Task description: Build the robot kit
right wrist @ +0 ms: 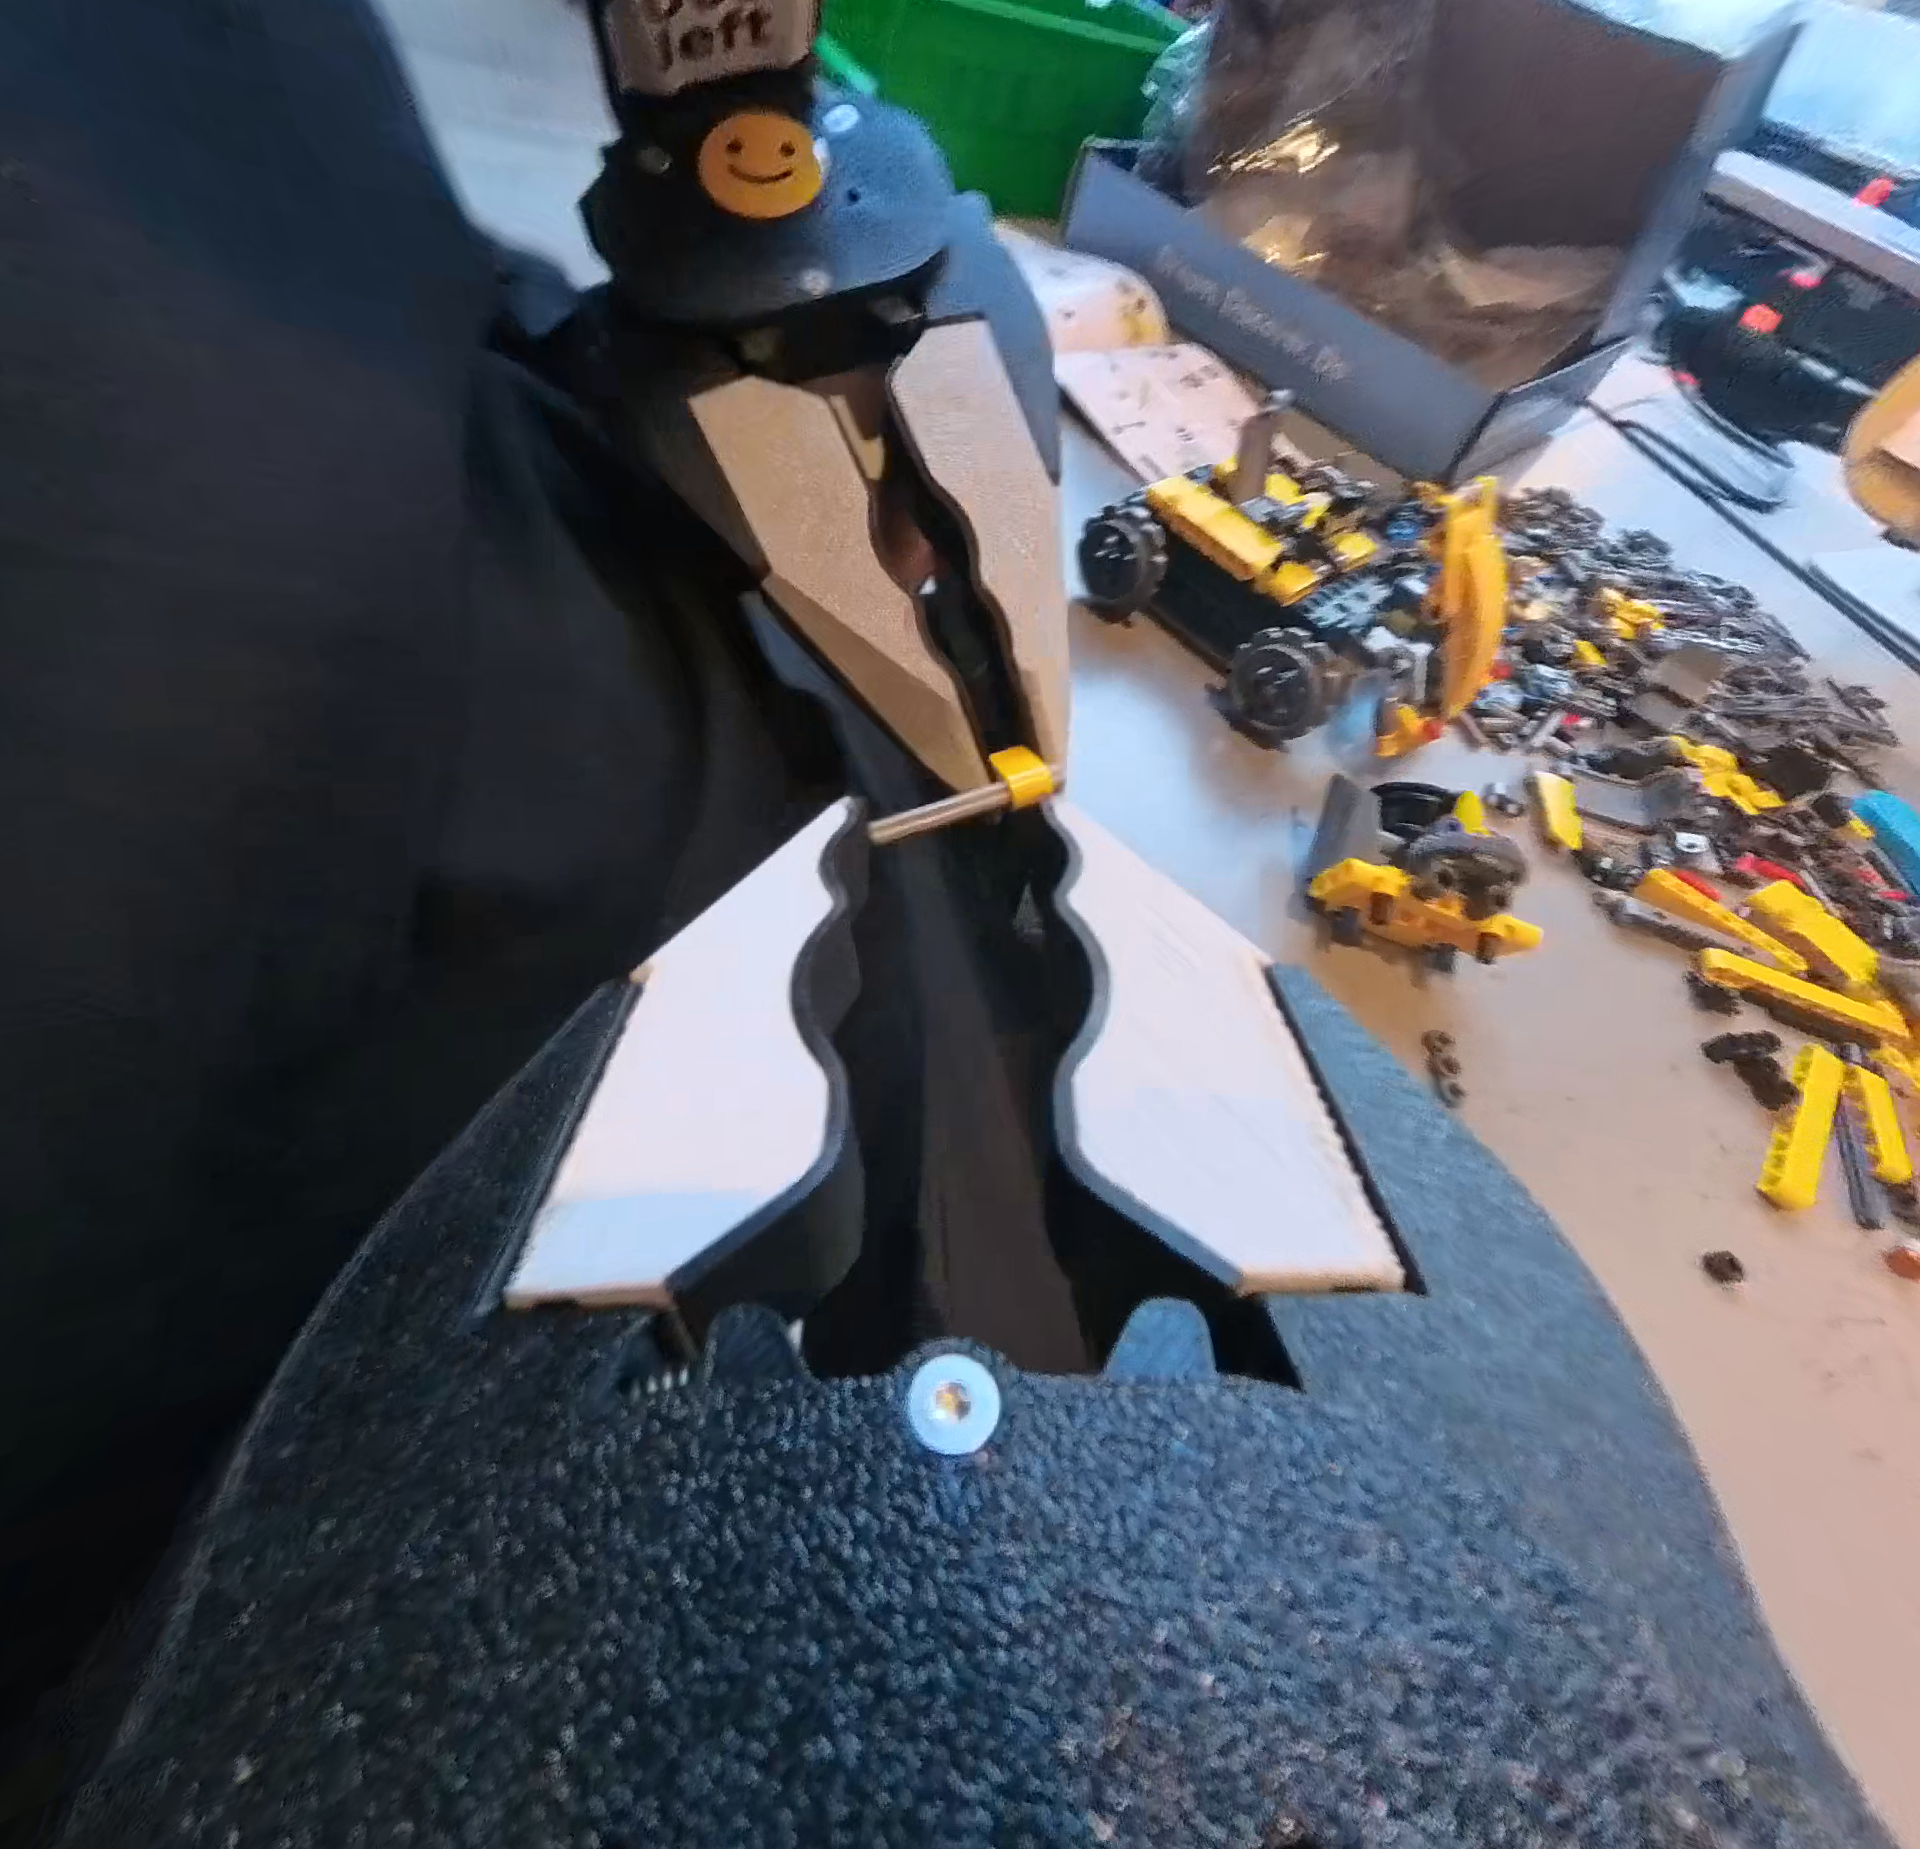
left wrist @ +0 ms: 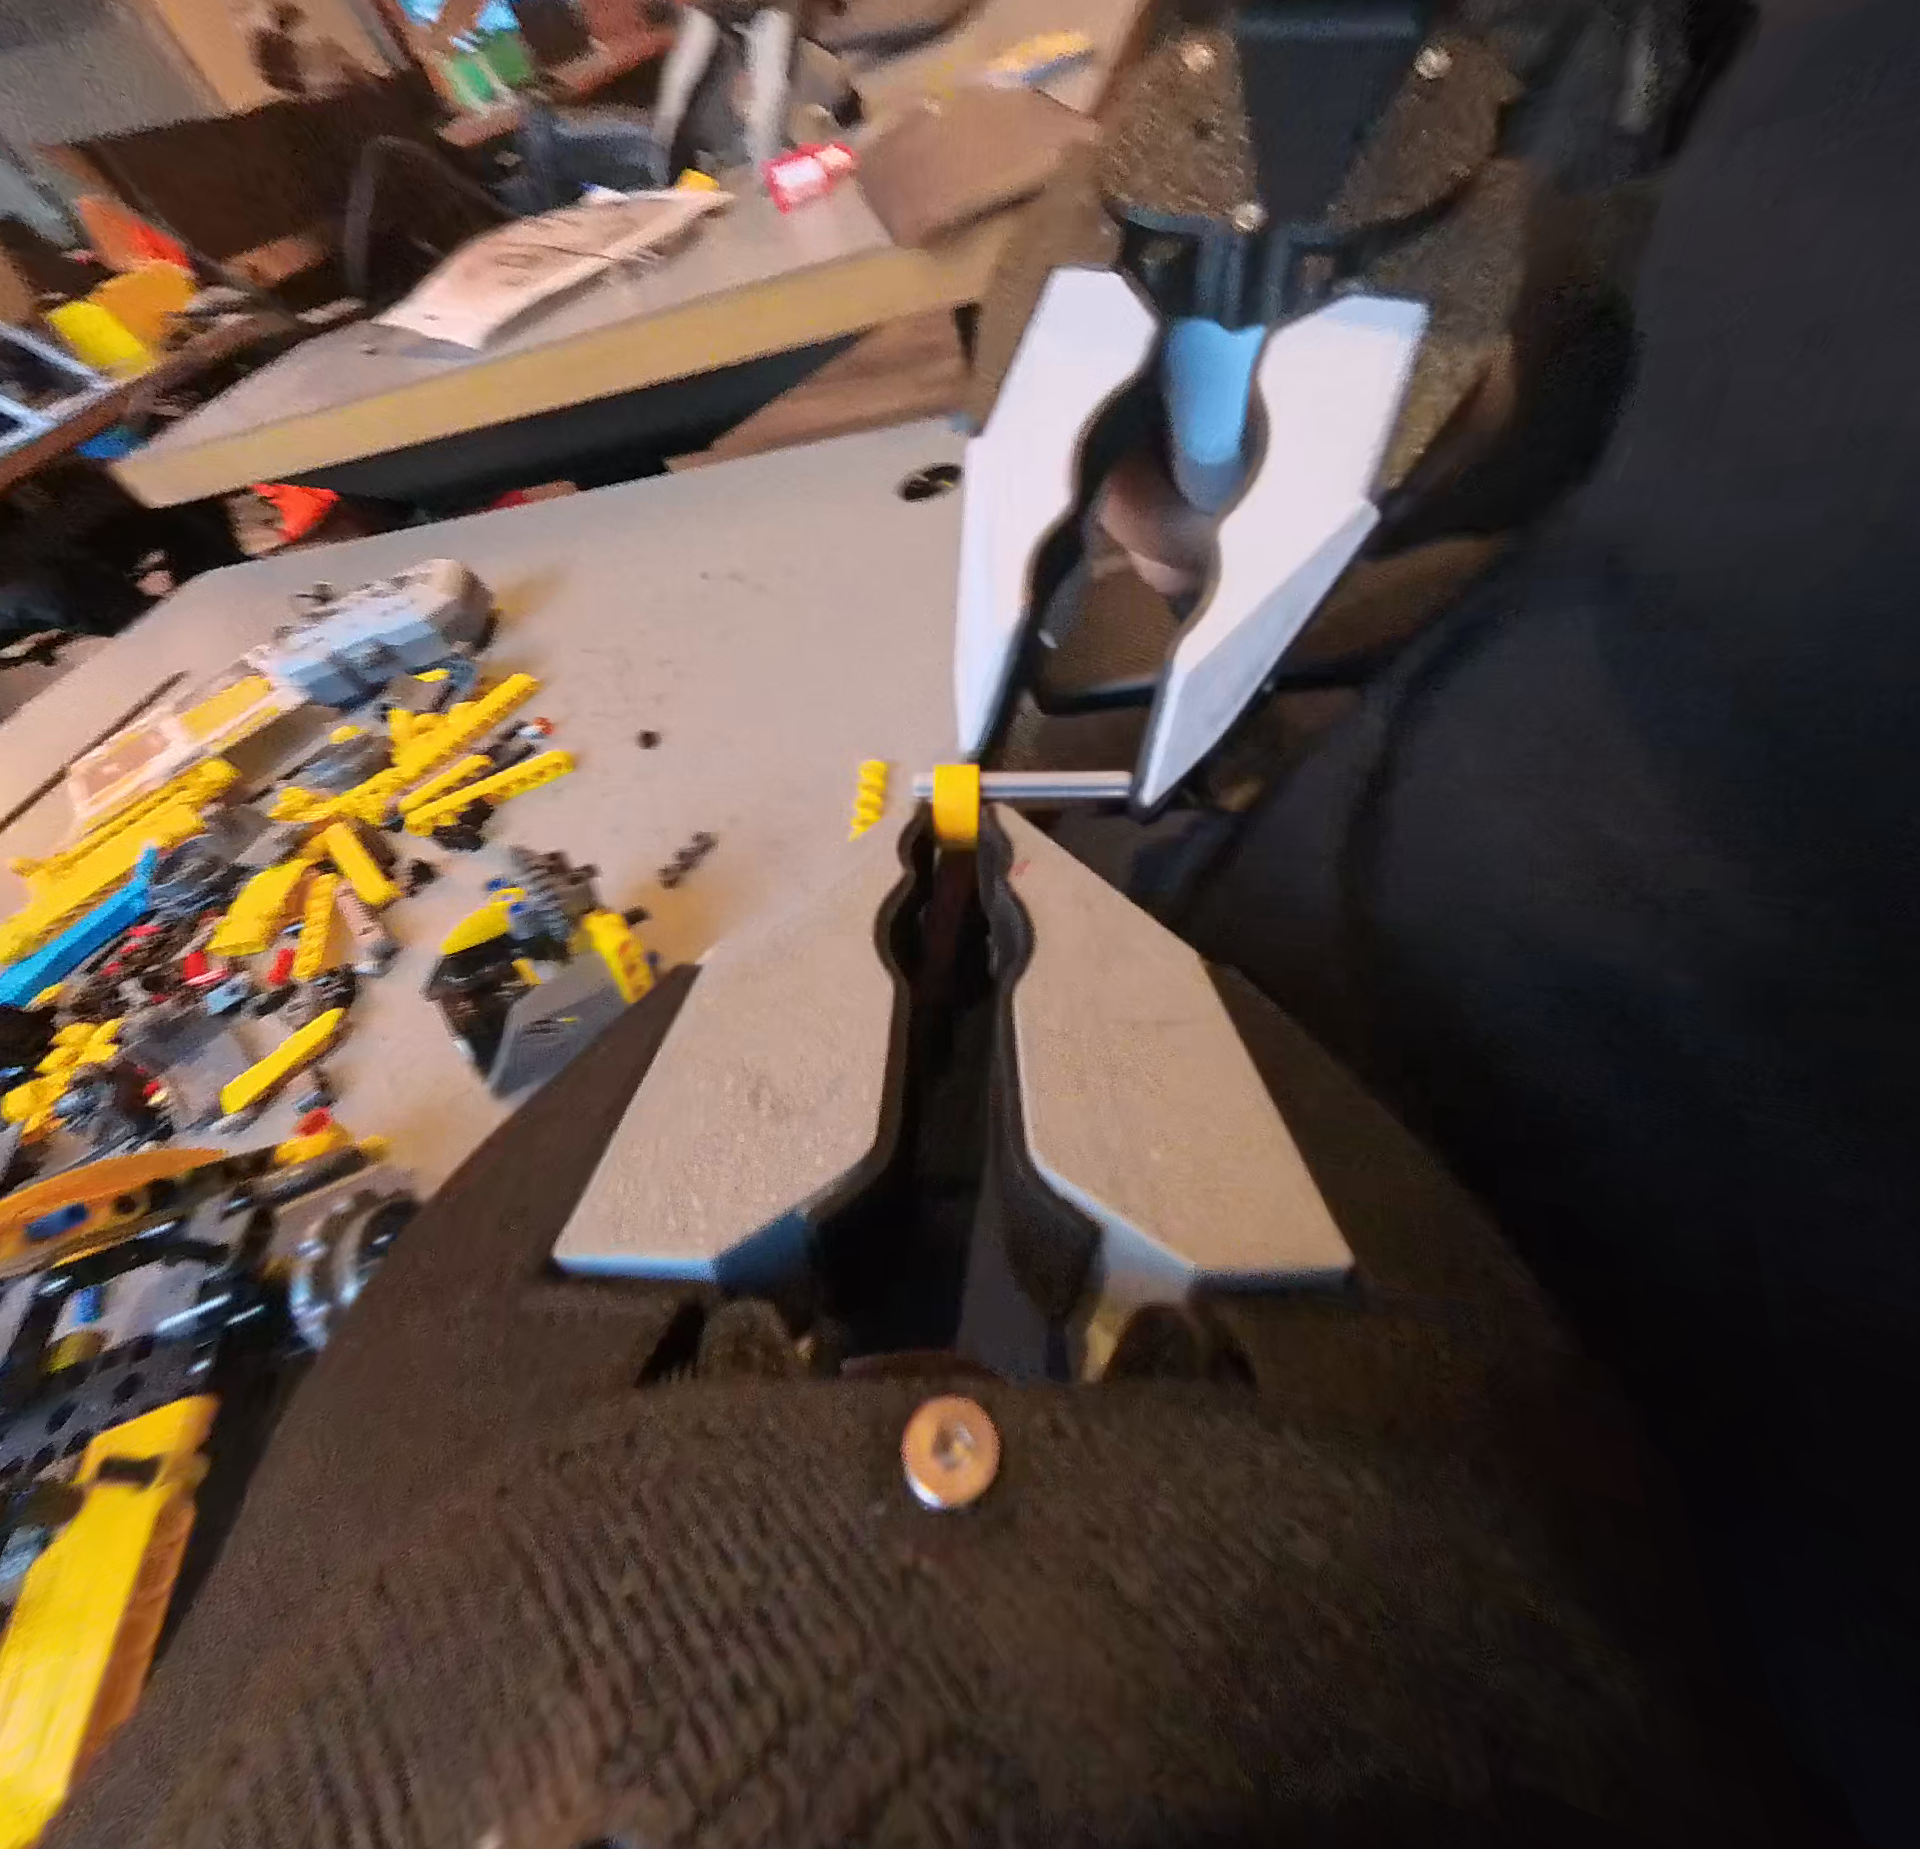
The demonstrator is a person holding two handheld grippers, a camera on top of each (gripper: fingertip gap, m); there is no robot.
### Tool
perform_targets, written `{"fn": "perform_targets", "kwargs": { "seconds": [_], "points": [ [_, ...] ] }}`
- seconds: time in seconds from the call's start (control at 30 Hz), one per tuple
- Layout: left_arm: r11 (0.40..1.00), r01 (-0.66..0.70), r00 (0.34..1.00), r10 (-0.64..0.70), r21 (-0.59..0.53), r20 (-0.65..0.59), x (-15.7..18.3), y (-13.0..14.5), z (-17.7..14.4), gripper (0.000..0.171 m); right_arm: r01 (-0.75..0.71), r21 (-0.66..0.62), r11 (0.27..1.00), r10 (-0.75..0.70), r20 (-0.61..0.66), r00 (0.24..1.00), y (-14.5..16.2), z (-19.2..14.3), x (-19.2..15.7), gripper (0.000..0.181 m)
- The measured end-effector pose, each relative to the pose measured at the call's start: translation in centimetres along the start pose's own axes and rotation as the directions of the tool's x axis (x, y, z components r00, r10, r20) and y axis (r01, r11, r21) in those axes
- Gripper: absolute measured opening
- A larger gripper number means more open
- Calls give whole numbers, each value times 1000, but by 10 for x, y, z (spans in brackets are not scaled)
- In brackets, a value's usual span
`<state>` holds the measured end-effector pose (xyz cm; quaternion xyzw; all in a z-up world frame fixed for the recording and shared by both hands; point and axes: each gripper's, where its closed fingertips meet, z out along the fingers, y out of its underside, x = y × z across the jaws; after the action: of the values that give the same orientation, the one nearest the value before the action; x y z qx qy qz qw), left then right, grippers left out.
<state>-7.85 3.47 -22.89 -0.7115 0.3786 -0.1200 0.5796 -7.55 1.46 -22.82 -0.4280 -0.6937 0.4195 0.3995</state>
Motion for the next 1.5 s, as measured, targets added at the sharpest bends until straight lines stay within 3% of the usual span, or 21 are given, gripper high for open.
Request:
{"fn": "perform_targets", "kwargs": {
  "seconds": [0.1, 0.2, 0.33, 0.4, 0.63, 0.97, 1.5],
  "points": [
    [999, 22, 992, -25, 30, 122, -27, -5, -7, 6, -170, 82, 982, 170, 7, 985, -10, -3, 19, 31],
    [998, 20, 970, -34, 63, 239, -47, -8, -19, 6, -377, 177, 909, 362, 111, 926, -22, -3, 27, 34],
    [996, 34, 935, -61, 83, 348, -64, -1, -33, 6, -523, 204, 827, 482, 220, 848, -27, 9, 28, 33],
    [995, 49, 928, -76, 83, 364, -68, 7, -36, 5, -535, 175, 826, 491, 242, 837, -25, 19, 25, 26],
    [988, 120, 907, -149, 97, 394, -84, 27, -40, 6, -550, 91, 830, 513, 264, 817, -23, 53, 27, 31],
    [982, 147, 864, -187, 122, 467, -105, 35, -55, 5, -614, 84, 785, 567, 299, 767, -26, 72, 41, 4],
    [992, 74, 847, -115, 100, 519, -105, 30, -55, 5, -692, 162, 704, 640, 276, 717, -30, 72, 54, 20]
  ]
}}
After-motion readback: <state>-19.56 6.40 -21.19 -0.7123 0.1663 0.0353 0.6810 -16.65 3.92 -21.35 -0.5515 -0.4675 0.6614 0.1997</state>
